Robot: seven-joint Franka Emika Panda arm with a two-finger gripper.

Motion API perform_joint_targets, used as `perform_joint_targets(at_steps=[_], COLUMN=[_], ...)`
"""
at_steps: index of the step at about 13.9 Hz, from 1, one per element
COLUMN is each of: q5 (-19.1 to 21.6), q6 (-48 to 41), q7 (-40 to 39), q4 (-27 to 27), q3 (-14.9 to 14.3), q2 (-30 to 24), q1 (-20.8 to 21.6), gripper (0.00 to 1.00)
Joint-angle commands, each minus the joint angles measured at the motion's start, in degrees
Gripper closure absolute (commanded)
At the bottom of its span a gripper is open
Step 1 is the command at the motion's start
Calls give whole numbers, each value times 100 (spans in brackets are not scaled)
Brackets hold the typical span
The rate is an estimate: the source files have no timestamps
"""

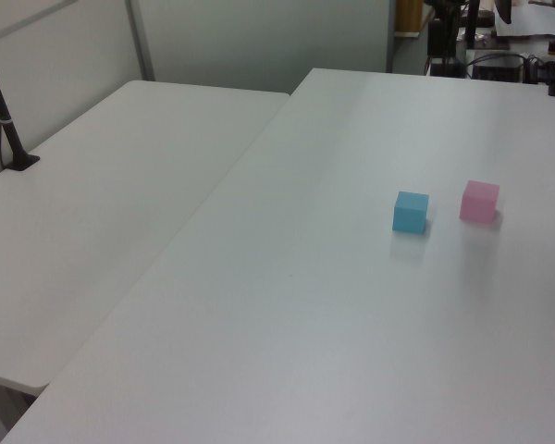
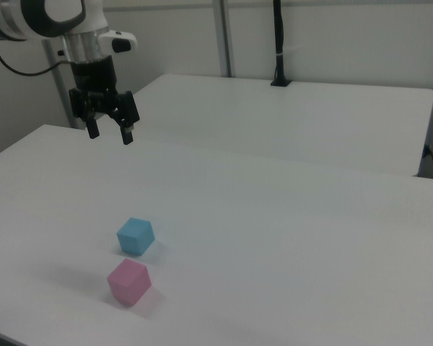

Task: Put blue cube on pink cube
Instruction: 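Move the open gripper over the light-blue cube, then lower the gripper around the light-blue cube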

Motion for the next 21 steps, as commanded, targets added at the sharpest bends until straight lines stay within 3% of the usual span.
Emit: perform_joint_targets(at_steps=[1, 3, 8, 15, 21], q5=[2, -7, -69, -69, -69], q6=[615, 1457, 2909, 3781, 4089], q7=[51, 51, 69, 113, 113], q4=[-878, -1652, -2762, -2868, -2912], q3=[-16, -16, -16, -7, 11], q2=[-260, -260, -15, 741, 926], q1=[255, 281, 281, 281, 290], gripper=[0, 0, 0, 0, 0])
